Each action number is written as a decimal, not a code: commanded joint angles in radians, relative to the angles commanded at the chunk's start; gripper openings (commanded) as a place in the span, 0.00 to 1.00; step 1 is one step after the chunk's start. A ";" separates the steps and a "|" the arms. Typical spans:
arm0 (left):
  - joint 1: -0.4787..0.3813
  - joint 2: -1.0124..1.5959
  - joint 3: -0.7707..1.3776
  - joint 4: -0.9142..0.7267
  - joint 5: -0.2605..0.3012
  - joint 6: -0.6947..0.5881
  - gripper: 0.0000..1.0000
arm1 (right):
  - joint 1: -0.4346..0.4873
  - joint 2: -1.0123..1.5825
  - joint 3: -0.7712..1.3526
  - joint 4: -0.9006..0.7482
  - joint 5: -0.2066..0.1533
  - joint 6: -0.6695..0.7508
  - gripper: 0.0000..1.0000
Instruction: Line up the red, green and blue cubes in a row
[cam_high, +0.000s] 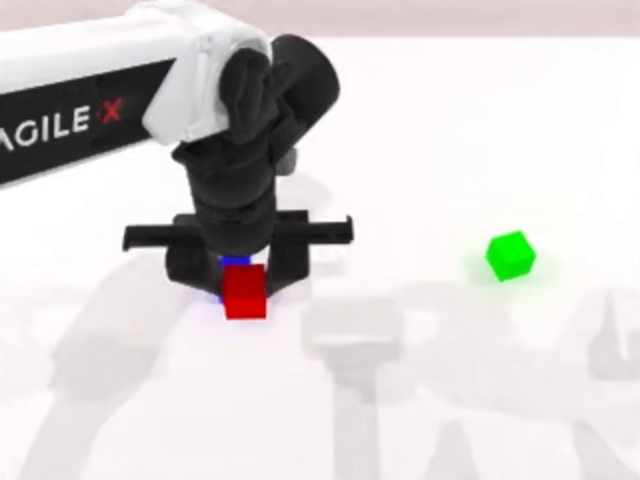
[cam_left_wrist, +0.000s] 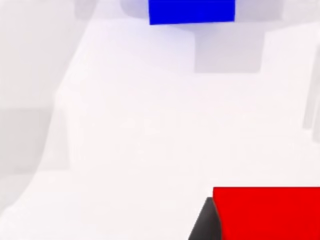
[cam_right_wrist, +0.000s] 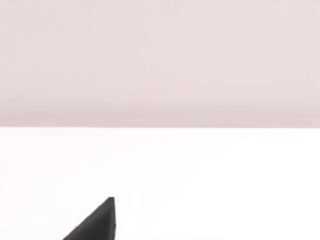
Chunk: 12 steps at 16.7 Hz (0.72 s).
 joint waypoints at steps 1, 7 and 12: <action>0.000 0.000 0.000 0.000 0.000 0.000 0.00 | 0.000 0.000 0.000 0.000 0.000 0.000 1.00; 0.004 0.034 -0.080 0.115 0.001 0.004 0.00 | 0.000 0.000 0.000 0.000 0.000 0.000 1.00; 0.002 0.078 -0.182 0.261 0.001 0.003 0.00 | 0.000 0.000 0.000 0.000 0.000 0.000 1.00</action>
